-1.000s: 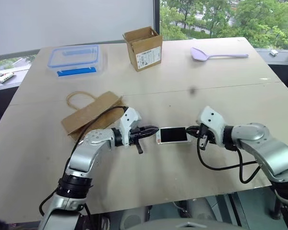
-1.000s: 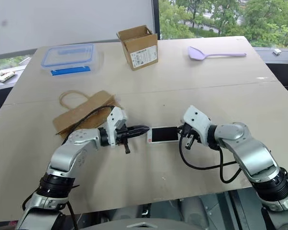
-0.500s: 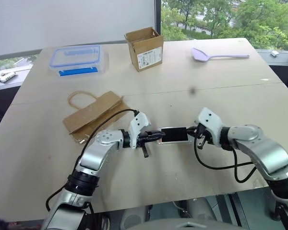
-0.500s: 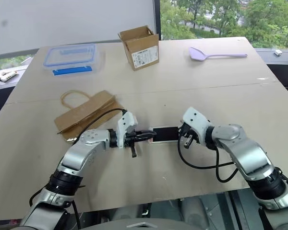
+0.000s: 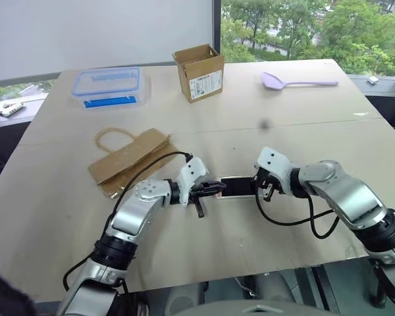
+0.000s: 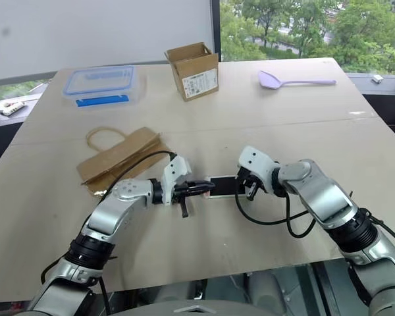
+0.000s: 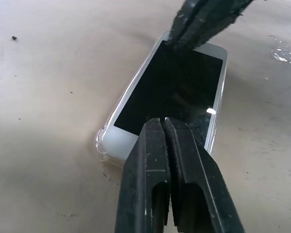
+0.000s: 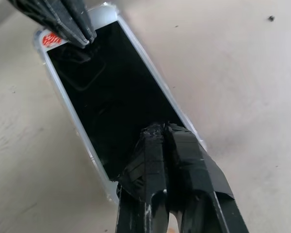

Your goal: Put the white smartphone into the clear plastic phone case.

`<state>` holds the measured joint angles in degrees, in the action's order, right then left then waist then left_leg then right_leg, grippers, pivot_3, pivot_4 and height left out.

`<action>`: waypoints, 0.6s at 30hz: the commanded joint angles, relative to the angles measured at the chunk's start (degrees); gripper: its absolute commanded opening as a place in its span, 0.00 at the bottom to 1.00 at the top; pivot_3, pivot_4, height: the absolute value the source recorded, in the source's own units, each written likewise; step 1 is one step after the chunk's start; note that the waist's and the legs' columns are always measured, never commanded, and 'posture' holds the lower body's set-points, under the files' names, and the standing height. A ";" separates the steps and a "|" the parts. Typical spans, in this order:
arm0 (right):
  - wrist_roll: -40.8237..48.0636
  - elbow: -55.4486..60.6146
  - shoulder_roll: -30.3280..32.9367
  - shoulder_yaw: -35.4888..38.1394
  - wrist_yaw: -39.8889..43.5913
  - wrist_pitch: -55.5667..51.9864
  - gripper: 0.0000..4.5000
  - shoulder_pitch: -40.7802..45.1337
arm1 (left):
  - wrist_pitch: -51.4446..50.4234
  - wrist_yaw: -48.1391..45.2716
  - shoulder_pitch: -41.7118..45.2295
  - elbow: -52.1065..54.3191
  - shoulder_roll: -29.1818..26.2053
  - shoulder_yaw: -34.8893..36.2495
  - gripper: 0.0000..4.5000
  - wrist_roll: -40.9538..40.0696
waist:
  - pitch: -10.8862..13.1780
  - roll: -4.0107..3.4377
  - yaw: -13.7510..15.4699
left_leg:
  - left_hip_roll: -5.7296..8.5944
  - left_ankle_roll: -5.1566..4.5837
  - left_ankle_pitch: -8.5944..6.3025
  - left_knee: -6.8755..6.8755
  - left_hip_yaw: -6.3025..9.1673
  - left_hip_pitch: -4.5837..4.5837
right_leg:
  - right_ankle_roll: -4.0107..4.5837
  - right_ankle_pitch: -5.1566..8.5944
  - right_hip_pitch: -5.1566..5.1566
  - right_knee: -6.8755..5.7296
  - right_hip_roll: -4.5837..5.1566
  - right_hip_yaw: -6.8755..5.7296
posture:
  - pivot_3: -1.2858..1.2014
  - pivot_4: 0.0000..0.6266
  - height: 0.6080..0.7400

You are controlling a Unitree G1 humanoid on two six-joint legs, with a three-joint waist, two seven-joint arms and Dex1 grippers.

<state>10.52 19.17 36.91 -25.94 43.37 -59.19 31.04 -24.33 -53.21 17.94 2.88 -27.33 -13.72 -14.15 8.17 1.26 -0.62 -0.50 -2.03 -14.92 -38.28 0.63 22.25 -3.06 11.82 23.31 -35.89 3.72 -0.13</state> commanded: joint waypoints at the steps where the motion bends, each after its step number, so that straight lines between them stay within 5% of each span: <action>1: -1.95 -7.97 1.07 -9.02 1.29 -4.27 0.00 -4.18 | -2.28 0.86 -1.31 2.88 -0.51 -0.38 0.03 0.18 | -0.11 0.14 0.02 | -0.02 0.00 -0.01 0.05 0.00 -0.18 | -0.06 0.05 -0.15 0.03 0.01 0.00 | 0.52 0.24 1.00; 13: -4.67 -13.28 -0.68 -10.17 0.75 -2.97 0.00 -6.74 | -3.36 1.24 -1.79 3.71 -0.38 -0.35 0.03 0.41 | -1.25 0.45 -0.01 | -0.05 0.16 -0.10 0.08 0.09 -0.62 | -0.17 0.12 -0.60 0.08 0.34 -0.18 | 0.52 0.24 1.00; 18: -2.83 -6.38 -4.02 1.62 -3.29 5.25 0.00 -9.75 | 0.67 1.40 -2.25 1.17 1.42 1.77 0.03 -0.63 | -1.19 0.35 0.04 | -0.07 0.28 -0.17 0.09 0.21 -0.58 | -0.17 0.12 -0.59 0.10 0.41 -0.28 | 0.52 0.24 1.00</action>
<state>7.29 15.61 32.70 -22.76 40.80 -53.36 24.78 -25.67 -52.07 15.47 3.88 -26.35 -13.41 -13.77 6.98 1.61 -0.58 -0.57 -1.74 -15.09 -38.19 0.88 21.72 -3.23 11.94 22.73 -35.78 4.13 -0.44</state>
